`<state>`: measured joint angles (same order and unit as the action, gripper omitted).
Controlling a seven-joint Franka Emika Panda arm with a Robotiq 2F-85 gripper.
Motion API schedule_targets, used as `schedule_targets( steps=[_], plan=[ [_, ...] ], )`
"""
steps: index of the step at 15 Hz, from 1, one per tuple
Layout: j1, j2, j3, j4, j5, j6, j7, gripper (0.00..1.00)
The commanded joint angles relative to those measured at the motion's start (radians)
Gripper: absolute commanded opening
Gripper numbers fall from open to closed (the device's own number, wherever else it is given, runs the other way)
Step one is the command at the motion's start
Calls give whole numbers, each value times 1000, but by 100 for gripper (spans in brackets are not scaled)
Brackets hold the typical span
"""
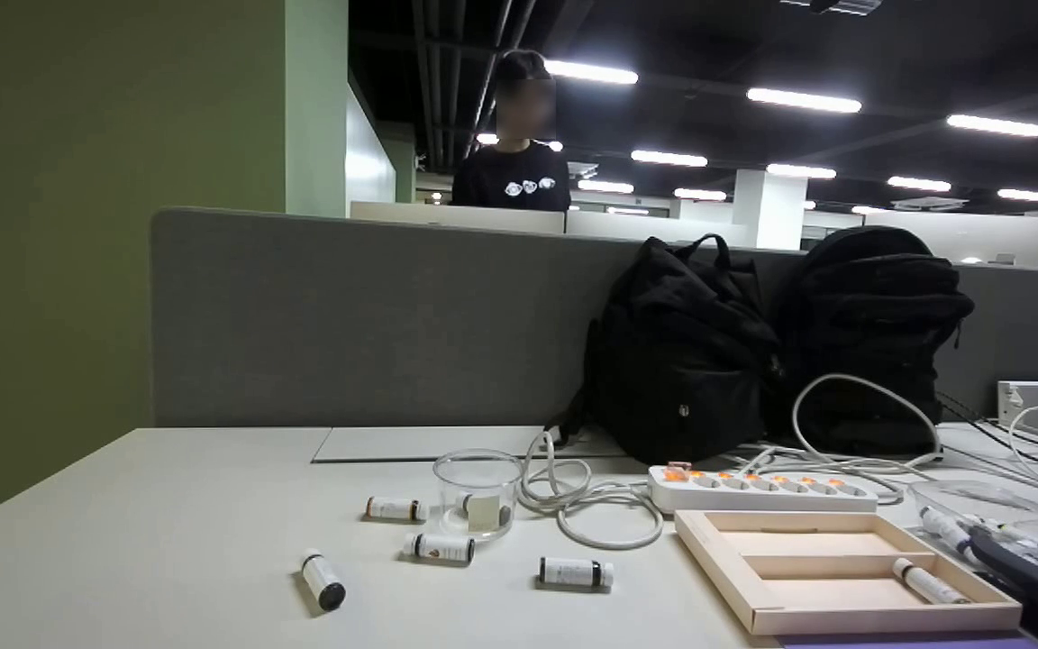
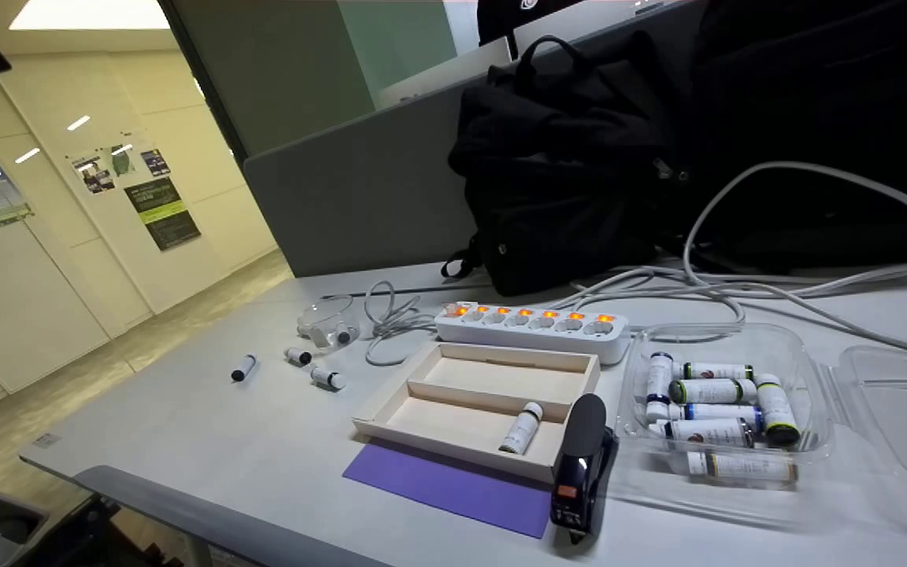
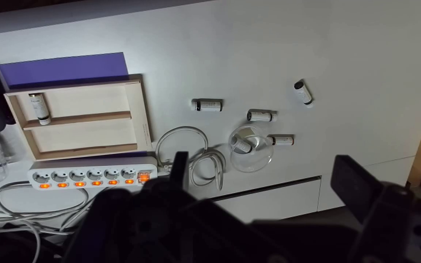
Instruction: Turn off the third last switch to the left
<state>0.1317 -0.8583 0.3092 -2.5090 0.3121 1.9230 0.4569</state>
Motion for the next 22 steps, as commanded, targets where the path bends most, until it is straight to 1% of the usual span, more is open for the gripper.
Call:
schedule_targets(
  steps=[1,3,4,6,9,10,12,13,14,15,16,17,18,19,20,22],
  plan=[
    [-14,37,7,10,-9,20,-8,100],
    [-40,117,5,19,-36,82,-43,100],
    [-55,177,-14,25,-39,124,-62,100],
    [-100,295,-16,41,-92,201,-74,100],
    [-136,488,-37,58,-192,345,-127,100],
    [-187,556,-7,71,-241,387,-156,100],
    [-249,695,0,121,-374,431,-151,100],
    [-279,762,4,156,-454,452,-119,100],
    [-312,821,8,192,-553,480,-52,100],
    [-264,882,-67,244,-635,486,-3,100],
    [-256,938,-95,304,-688,479,37,100],
    [-232,988,-131,371,-728,460,71,100],
    [-204,1022,-163,427,-714,412,77,100],
    [-188,934,-185,288,-675,491,3,100],
    [-174,970,-209,327,-672,487,-3,100],
    [-156,980,-228,323,-672,494,-9,100]
  ],
)
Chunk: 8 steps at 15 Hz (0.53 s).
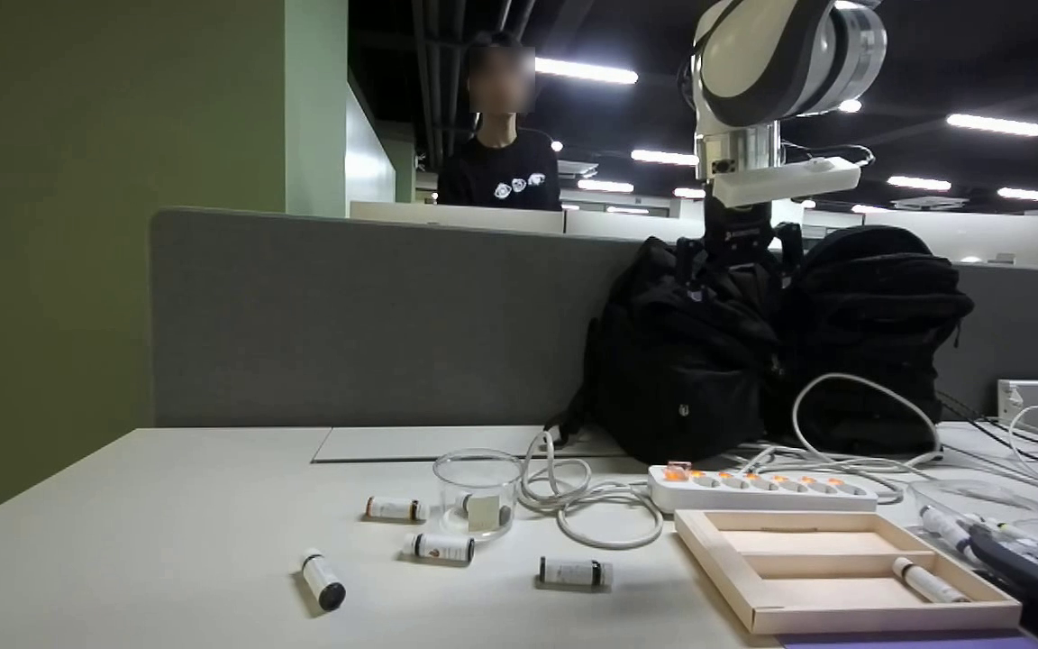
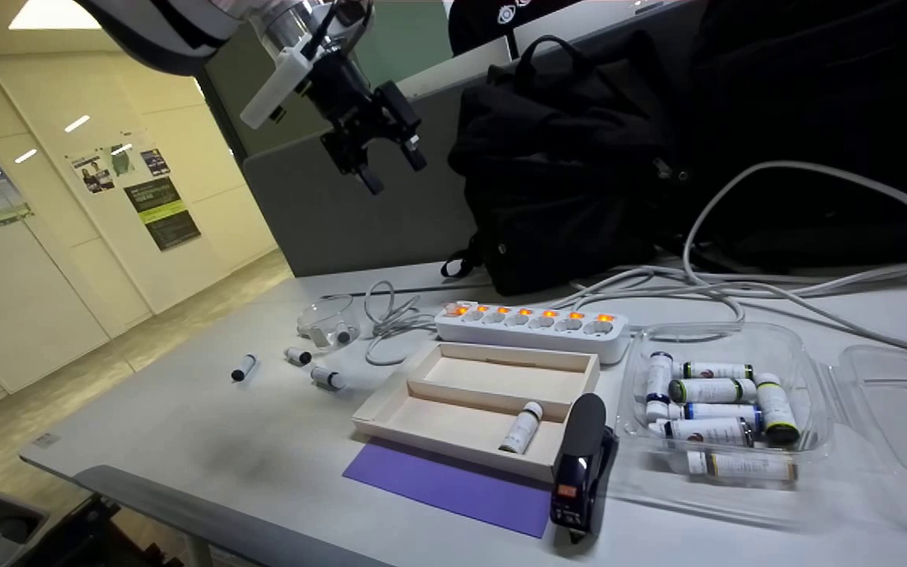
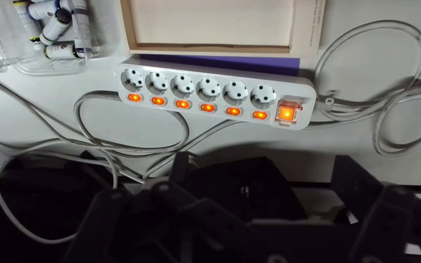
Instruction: Turn off the third last switch to the left
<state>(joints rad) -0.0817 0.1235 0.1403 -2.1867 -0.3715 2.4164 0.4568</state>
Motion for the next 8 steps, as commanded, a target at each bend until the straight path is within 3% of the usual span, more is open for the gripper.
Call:
schedule_targets(
  steps=[1,6,8],
  plan=[
    [63,-8,-58,-7,11,1,-9,100],
    [67,-25,-56,-15,9,0,-7,100],
    [72,33,-82,33,6,50,1,100]
  ],
)
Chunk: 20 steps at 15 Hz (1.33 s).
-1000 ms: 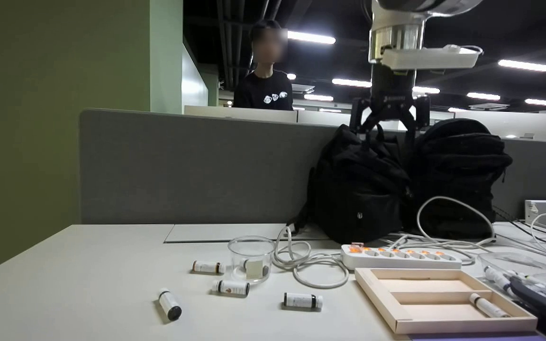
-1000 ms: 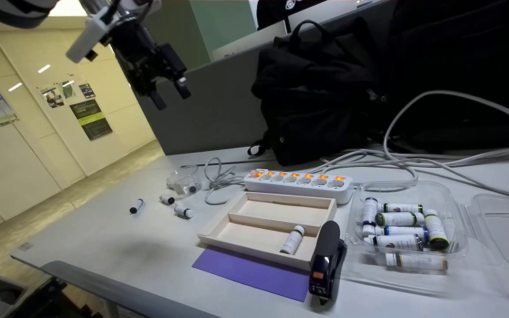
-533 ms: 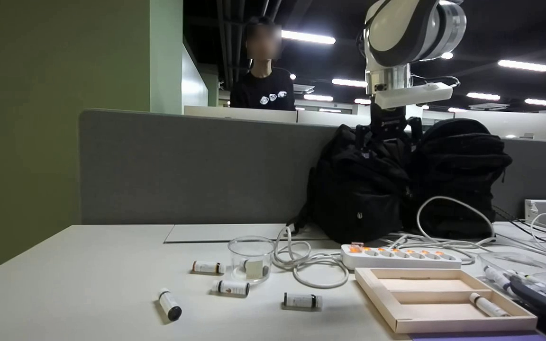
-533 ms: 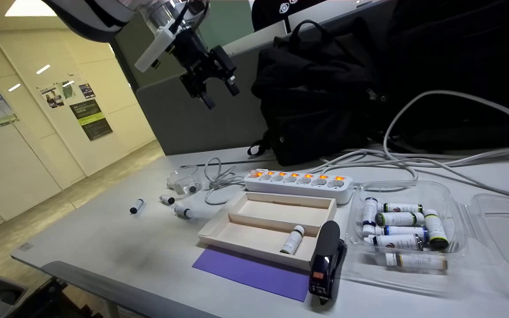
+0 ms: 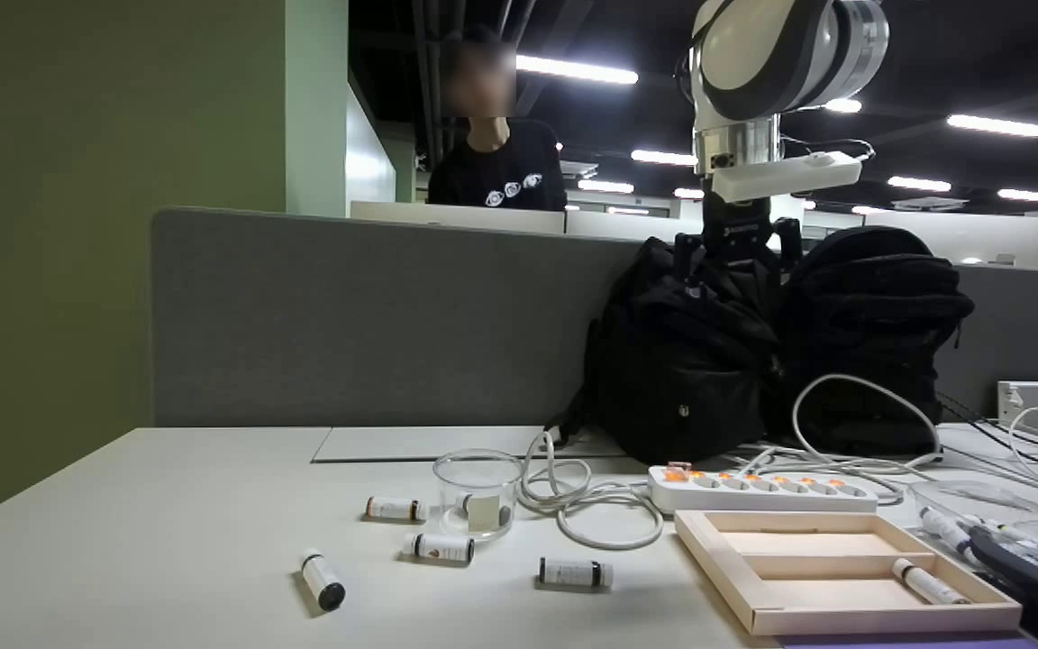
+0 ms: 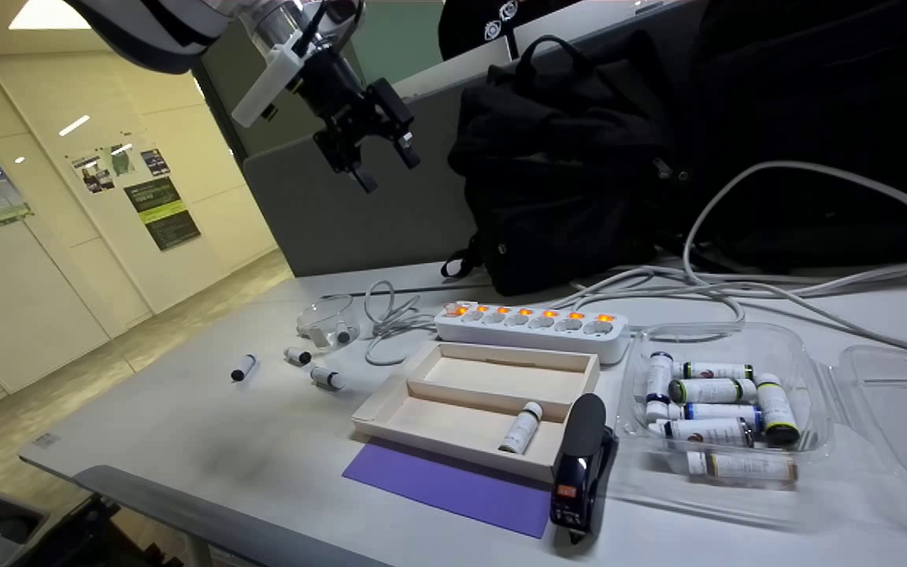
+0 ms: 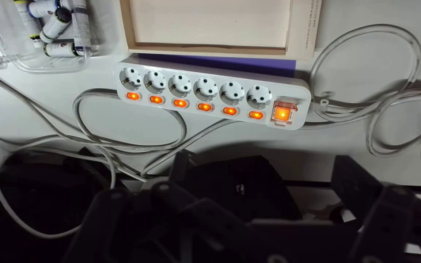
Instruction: Turn off the third last switch to the left
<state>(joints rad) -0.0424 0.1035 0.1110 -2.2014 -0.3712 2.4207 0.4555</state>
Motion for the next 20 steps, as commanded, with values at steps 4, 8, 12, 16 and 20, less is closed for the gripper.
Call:
schedule_targets(
  steps=[4,8,12,16,20],
  plan=[
    [23,209,-135,164,101,163,22,60],
    [14,373,-137,249,290,253,-109,31],
    [26,494,-118,307,389,260,-207,5],
    [80,543,-176,340,369,218,-177,0],
    [124,588,-256,360,335,242,-150,0]
  ],
)
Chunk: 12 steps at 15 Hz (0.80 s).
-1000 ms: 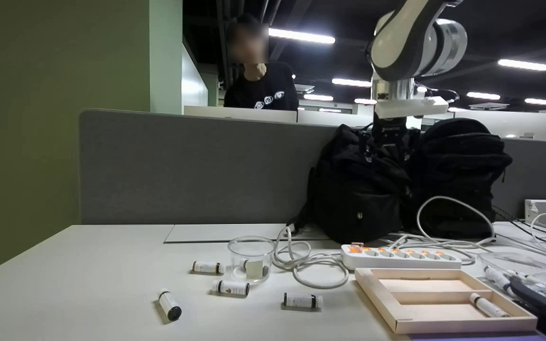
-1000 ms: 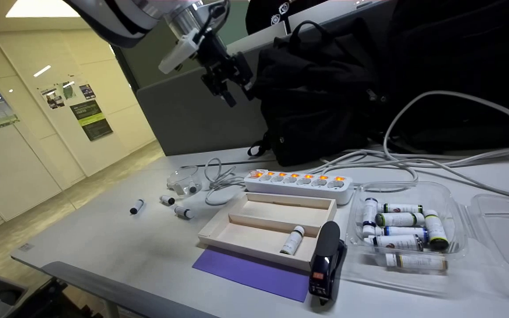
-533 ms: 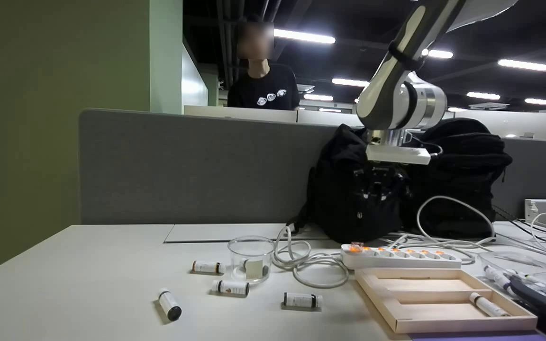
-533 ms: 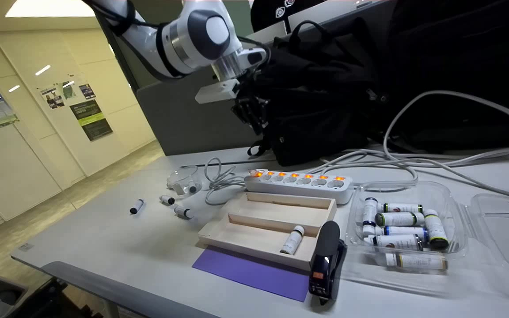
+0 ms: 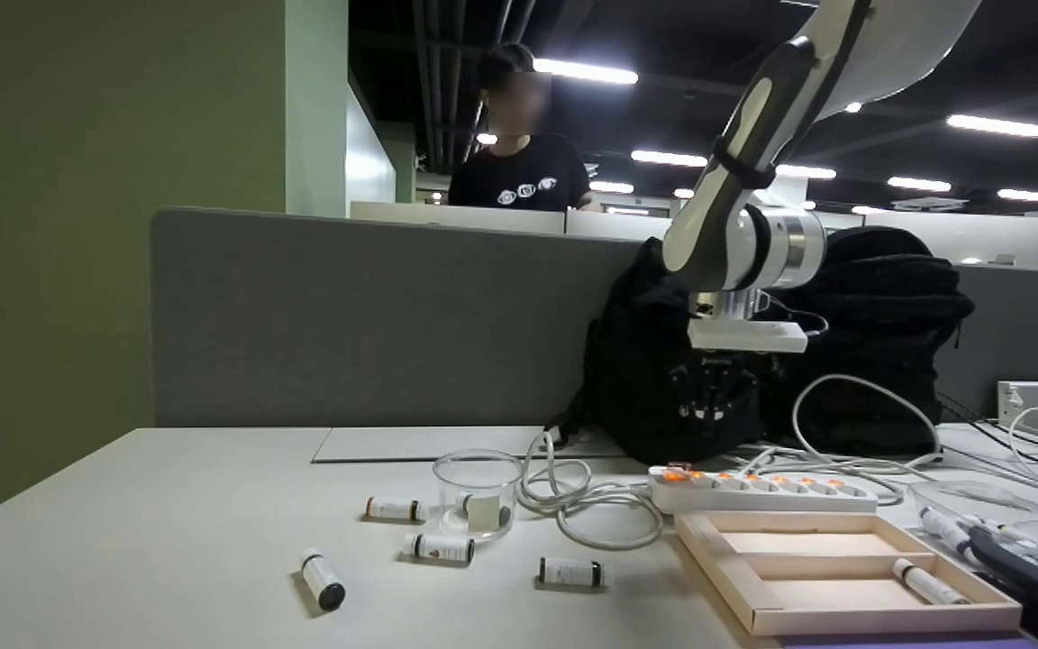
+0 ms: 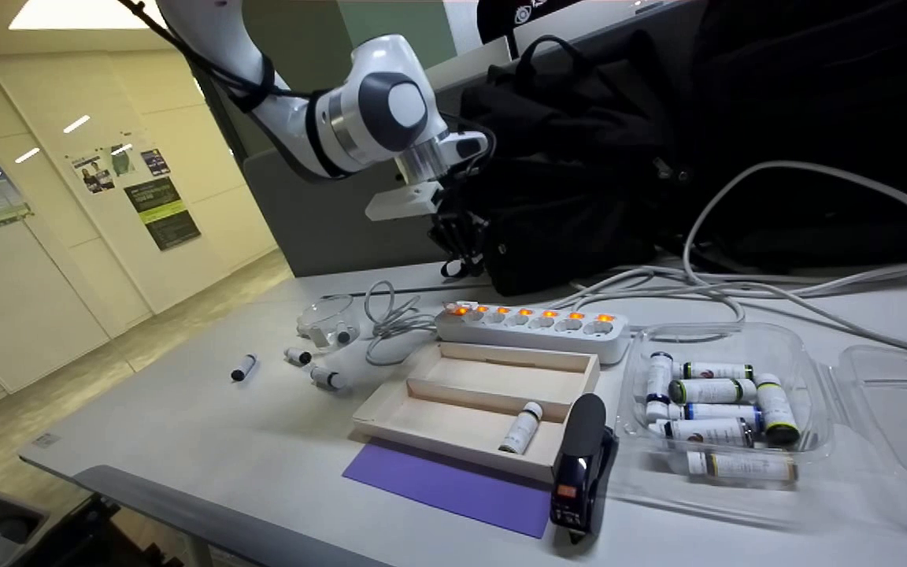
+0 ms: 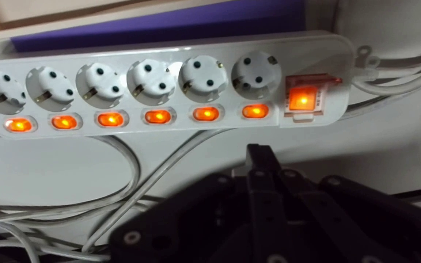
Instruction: Turn off the third last switch to the left
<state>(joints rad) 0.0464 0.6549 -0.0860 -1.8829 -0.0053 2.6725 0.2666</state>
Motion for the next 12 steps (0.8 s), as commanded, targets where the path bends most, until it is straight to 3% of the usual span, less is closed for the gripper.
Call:
schedule_targets(
  steps=[1,5,12],
  plan=[
    [38,49,-69,44,-32,-1,35,0],
    [47,101,-102,57,-32,-9,48,0],
    [33,135,-82,66,5,25,37,0]
  ],
)
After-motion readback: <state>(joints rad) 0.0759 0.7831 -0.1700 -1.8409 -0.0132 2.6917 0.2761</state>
